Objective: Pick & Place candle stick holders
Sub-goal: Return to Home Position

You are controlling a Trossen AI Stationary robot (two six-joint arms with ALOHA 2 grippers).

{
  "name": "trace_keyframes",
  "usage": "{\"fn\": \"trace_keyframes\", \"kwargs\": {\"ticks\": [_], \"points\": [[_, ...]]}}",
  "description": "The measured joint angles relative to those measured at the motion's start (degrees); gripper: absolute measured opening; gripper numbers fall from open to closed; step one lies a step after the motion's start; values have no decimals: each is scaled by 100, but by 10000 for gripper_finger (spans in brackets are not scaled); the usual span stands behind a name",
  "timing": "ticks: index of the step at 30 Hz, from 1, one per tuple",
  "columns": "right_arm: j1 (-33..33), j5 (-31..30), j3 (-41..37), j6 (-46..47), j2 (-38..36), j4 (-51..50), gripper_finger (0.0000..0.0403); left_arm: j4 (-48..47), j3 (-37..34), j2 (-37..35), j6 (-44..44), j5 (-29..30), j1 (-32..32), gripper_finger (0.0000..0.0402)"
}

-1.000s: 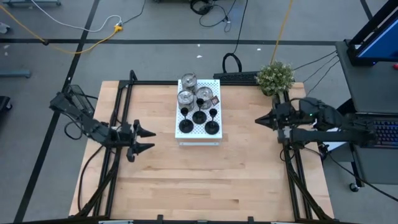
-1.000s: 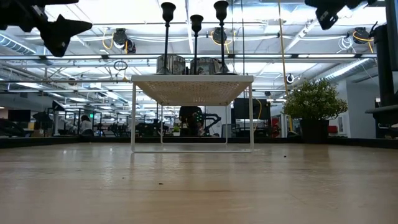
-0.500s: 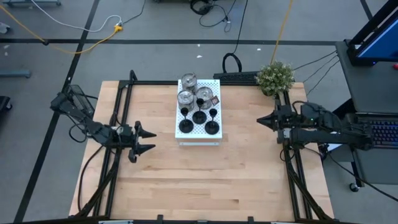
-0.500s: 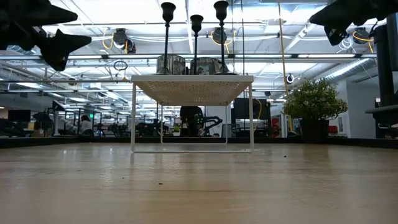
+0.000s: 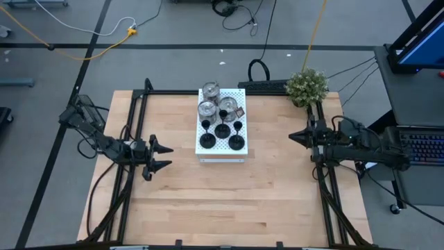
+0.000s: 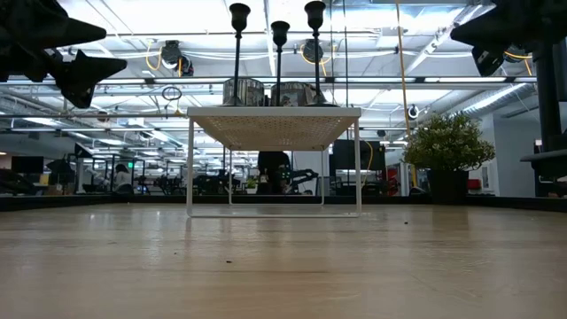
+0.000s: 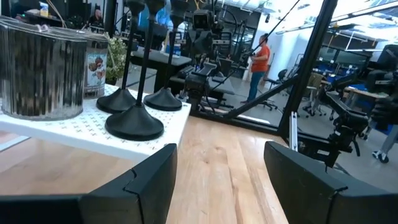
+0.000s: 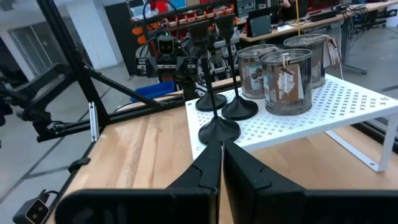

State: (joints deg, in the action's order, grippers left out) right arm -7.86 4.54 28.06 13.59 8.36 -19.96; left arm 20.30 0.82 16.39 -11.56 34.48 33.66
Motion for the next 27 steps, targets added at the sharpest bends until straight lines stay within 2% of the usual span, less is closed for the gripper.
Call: {"fn": "trace_keyframes", "kwargs": {"ticks": [9,15,27], "points": [[0,0,-940,147,-50,1274,9,222,0,3,-75,-2,-1,248],[0,-9,-1222,332,-50,1324,9,491,2,3,301,-4,1,248],[-168,-182,-1282,239,-238,1057,9,355,2,-8,674,-7,-1,248]]}}
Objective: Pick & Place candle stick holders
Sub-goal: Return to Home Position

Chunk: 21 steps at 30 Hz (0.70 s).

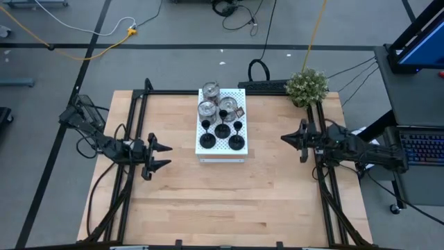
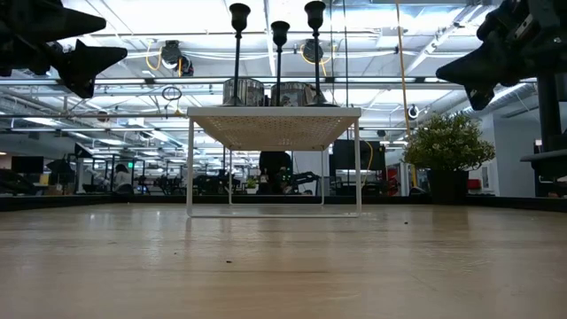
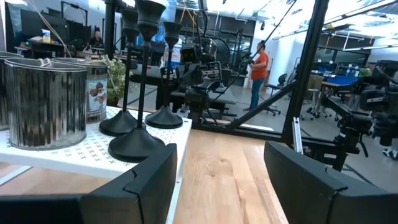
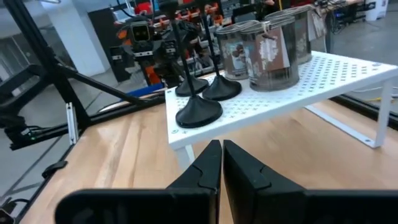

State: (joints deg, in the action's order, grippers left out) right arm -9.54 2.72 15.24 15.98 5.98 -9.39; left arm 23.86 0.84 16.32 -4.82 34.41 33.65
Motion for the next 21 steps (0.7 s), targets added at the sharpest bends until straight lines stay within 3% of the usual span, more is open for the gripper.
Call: {"fn": "trace_keyframes", "kwargs": {"ticks": [7,21], "points": [[-11,29,-617,183,0,854,9,4,0,0,-91,-2,1,248],[-11,31,-837,436,0,436,9,22,0,0,-133,-2,2,248]]}}
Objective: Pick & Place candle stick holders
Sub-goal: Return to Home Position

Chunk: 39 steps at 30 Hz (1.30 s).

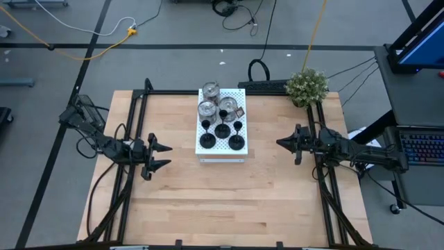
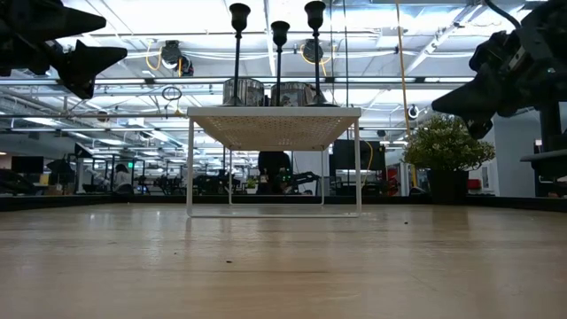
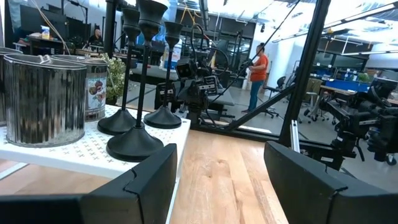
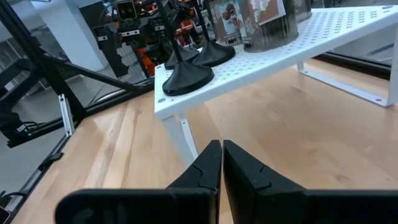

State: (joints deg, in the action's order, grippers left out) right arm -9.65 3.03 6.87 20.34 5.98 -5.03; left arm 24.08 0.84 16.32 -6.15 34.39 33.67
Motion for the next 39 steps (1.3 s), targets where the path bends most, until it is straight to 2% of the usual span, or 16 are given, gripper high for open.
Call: {"fn": "trace_keyframes", "kwargs": {"ticks": [11,28,39], "points": [[-2,-397,0,-55,2,-58,9,-11,2,0,118,0,-2,248],[-2,-440,-6,-44,2,-68,9,-20,4,11,151,11,0,248],[-2,-468,-39,-4,2,315,9,-24,7,11,142,13,-2,248]]}}
